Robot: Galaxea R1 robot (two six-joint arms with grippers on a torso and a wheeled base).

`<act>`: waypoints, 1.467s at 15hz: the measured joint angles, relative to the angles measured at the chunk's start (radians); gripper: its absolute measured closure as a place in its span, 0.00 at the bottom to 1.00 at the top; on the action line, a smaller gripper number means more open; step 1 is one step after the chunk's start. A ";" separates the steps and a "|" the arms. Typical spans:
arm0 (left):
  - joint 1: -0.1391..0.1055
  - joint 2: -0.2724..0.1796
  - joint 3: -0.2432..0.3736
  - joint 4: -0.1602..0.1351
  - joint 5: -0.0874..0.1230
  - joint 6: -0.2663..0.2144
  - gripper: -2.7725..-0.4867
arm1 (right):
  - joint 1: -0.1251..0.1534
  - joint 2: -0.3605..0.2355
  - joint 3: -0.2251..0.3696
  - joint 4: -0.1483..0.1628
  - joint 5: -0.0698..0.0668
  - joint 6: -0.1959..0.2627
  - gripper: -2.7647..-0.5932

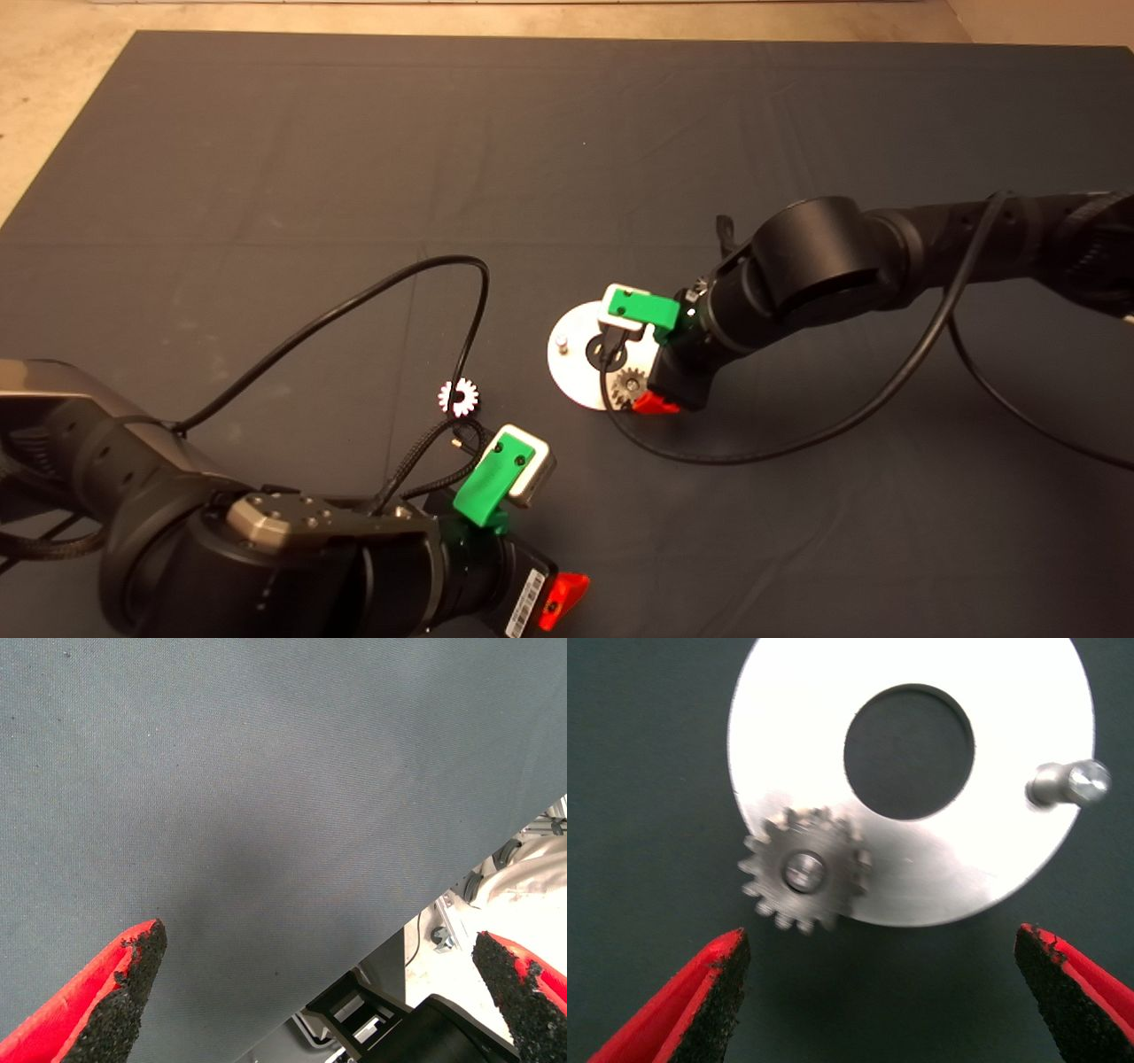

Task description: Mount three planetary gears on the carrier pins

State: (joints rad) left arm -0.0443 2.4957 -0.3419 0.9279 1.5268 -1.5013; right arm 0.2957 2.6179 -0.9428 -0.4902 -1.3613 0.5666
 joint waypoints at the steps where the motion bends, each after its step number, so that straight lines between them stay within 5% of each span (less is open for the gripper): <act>1: 0.000 0.000 0.000 0.000 0.000 0.000 0.12 | 0.004 -0.015 0.000 0.000 -0.002 0.000 0.26; 6: 0.000 0.000 0.000 0.001 0.000 0.000 0.12 | 0.004 -0.051 -0.002 0.000 0.005 -0.001 0.26; 10: 0.000 0.000 0.000 0.004 0.000 0.000 0.12 | 0.007 -0.083 -0.094 0.000 0.002 -0.001 0.26; 11: 0.000 0.000 0.000 0.004 0.000 0.000 0.12 | 0.013 -0.084 -0.125 0.000 0.005 -0.001 0.26; 14: 0.000 0.000 0.000 0.008 0.000 0.000 0.12 | 0.017 -0.094 -0.169 -0.001 0.047 -0.001 0.26; 22: 0.000 0.000 0.000 0.012 0.000 0.000 0.12 | 0.050 -0.100 -0.228 -0.001 0.058 -0.022 0.26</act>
State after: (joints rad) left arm -0.0443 2.4957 -0.3419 0.9396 1.5268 -1.5013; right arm 0.3462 2.5179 -1.1704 -0.4915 -1.3036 0.5448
